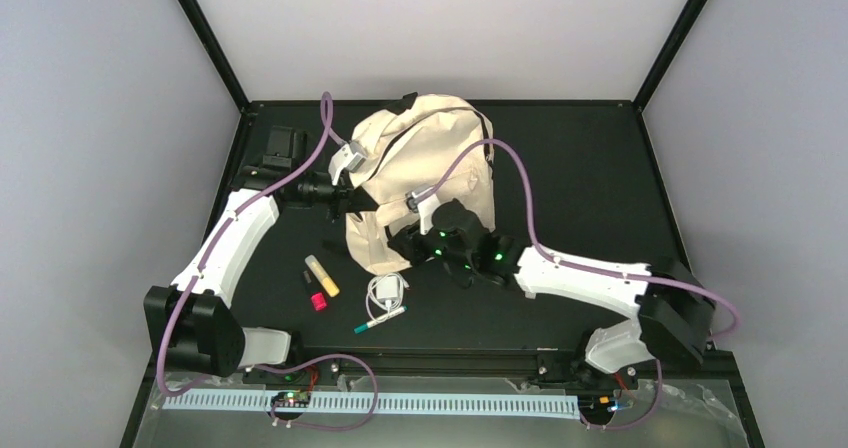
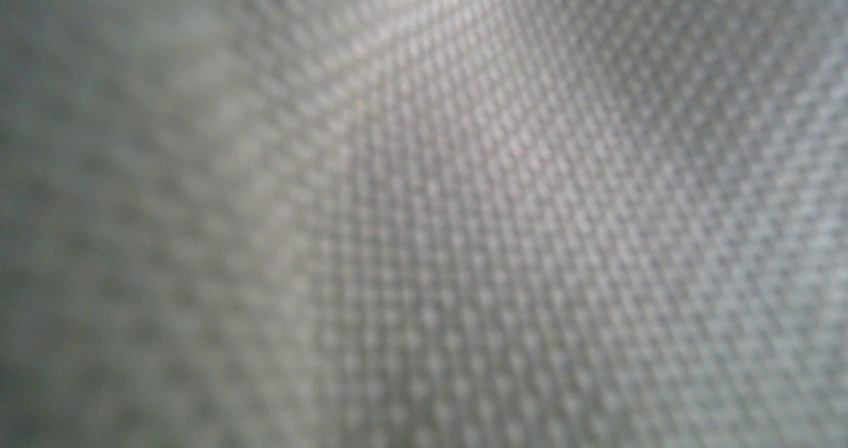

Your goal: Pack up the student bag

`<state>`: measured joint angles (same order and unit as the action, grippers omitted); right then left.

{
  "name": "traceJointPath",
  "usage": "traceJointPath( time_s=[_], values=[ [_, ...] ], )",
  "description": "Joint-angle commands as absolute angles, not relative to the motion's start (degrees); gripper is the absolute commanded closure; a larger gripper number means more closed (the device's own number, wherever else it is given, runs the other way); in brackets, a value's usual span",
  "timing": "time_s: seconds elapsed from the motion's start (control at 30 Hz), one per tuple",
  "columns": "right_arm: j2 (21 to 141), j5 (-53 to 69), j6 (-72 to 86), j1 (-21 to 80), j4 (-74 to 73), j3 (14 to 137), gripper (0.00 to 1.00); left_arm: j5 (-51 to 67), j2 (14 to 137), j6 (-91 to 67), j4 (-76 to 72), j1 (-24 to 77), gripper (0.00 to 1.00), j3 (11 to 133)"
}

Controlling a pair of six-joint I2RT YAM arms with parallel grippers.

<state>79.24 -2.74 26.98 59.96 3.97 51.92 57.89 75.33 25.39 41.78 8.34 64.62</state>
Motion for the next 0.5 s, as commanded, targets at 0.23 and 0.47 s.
traceJointPath(
  time_s=[0.23, 0.47],
  values=[
    [88.51, -7.63, 30.16, 62.40, 10.91, 58.09, 0.66, 61.91, 74.18, 25.19, 40.23, 8.80, 0.98, 64.51],
    [91.02, -16.87, 32.32, 62.38, 5.30, 60.91, 0.73, 62.72, 74.10, 25.64, 40.76, 8.79, 0.98, 64.67]
  ],
)
